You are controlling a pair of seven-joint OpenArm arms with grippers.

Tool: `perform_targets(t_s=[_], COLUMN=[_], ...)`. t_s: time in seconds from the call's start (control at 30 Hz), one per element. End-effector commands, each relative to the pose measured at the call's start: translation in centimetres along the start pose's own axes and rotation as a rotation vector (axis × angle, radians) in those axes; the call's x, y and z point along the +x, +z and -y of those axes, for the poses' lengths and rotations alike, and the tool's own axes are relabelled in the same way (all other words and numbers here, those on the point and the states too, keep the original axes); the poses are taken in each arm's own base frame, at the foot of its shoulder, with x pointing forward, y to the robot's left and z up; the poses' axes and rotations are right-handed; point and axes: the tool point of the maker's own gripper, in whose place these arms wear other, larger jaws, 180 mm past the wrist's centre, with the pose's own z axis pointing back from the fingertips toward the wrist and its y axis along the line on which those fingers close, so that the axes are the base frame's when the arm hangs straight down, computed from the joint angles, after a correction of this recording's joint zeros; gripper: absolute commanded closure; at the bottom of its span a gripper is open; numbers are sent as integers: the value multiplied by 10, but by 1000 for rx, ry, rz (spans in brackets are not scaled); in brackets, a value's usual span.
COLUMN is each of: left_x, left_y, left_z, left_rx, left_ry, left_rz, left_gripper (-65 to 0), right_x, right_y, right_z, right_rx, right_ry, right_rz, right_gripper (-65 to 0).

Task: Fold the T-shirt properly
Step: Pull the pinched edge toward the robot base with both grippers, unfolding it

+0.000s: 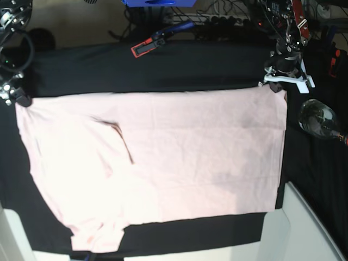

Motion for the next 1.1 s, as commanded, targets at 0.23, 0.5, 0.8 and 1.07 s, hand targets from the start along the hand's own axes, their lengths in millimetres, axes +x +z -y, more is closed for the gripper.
perform_targets(t_s=[0.23,0.5,0.8,1.07], left_x=[-8,-4,3,4], left_y=[26,31,40,50], left_z=[-15,-26,-34,-37], left_rx=[26,50,68,71], left_ry=[-54,-56,-64,-85], left_rz=[-32,-24,-3,1], left_gripper=[0,0,0,0], right_x=[-6,-4,19,18], right_y=[21,34,59,59], right_z=[29,40,33,32], right_rx=[-92,-122,-156,-156], right_ry=[0,10,154,156], right_rz=[-44,-46,-14,-23], right_gripper=[0,0,0,0])
